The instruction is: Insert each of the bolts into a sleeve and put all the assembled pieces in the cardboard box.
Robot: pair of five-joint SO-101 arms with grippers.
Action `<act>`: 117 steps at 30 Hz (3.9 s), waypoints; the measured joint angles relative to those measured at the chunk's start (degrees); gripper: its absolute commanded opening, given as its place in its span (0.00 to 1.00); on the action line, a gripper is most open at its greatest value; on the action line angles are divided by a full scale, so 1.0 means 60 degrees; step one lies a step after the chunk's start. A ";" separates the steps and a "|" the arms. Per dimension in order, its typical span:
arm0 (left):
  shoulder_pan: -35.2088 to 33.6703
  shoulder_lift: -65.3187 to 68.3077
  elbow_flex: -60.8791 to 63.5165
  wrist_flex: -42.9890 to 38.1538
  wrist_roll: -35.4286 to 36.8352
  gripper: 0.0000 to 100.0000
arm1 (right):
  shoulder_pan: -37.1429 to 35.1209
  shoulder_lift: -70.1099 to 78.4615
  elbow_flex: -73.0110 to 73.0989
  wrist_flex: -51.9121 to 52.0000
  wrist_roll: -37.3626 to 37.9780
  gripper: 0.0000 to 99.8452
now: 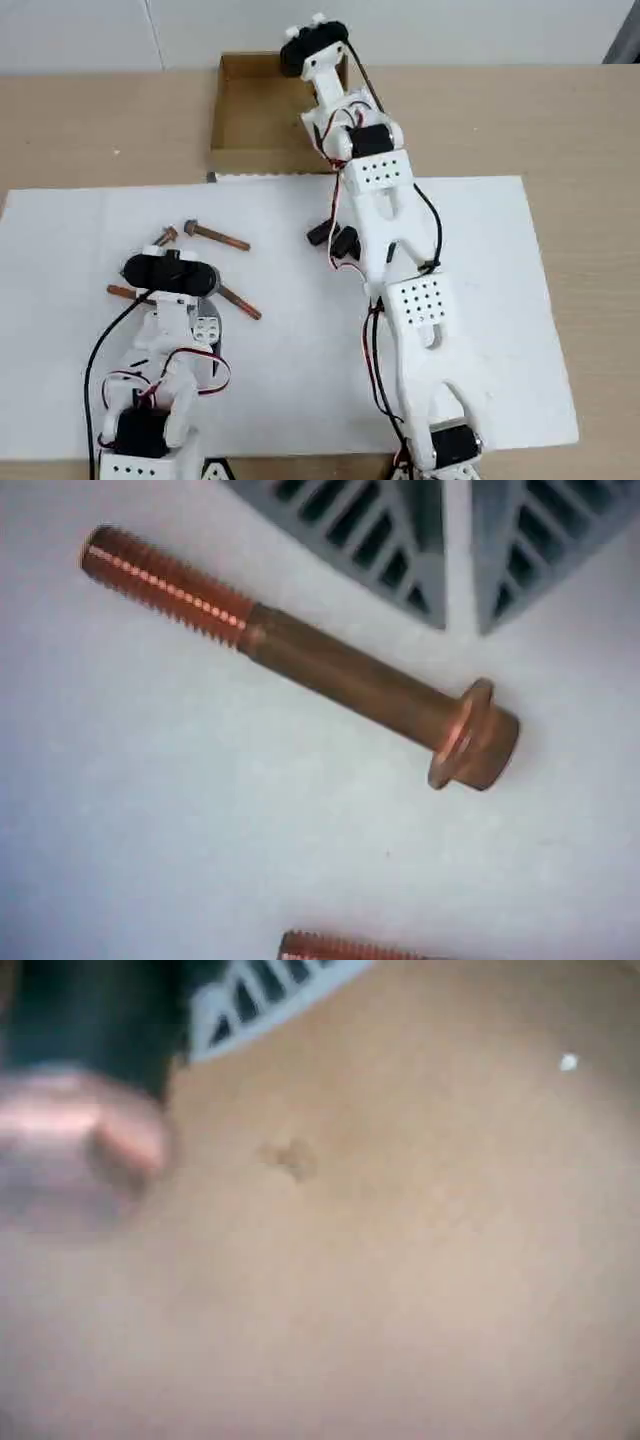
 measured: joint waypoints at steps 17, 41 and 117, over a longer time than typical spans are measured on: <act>0.0000 0.0000 0.0000 0.0000 0.0000 0.01 | 0.0000 -0.0059 -0.1612 0.3092 0.0000 0.11; 0.0000 0.0000 0.0000 0.0000 0.0000 0.01 | -0.0132 -0.4513 -0.1582 0.6828 -0.1289 0.11; 0.0000 0.0000 0.0000 0.0000 0.0000 0.01 | 0.0864 -0.7487 1.2938 0.3092 -0.4132 0.00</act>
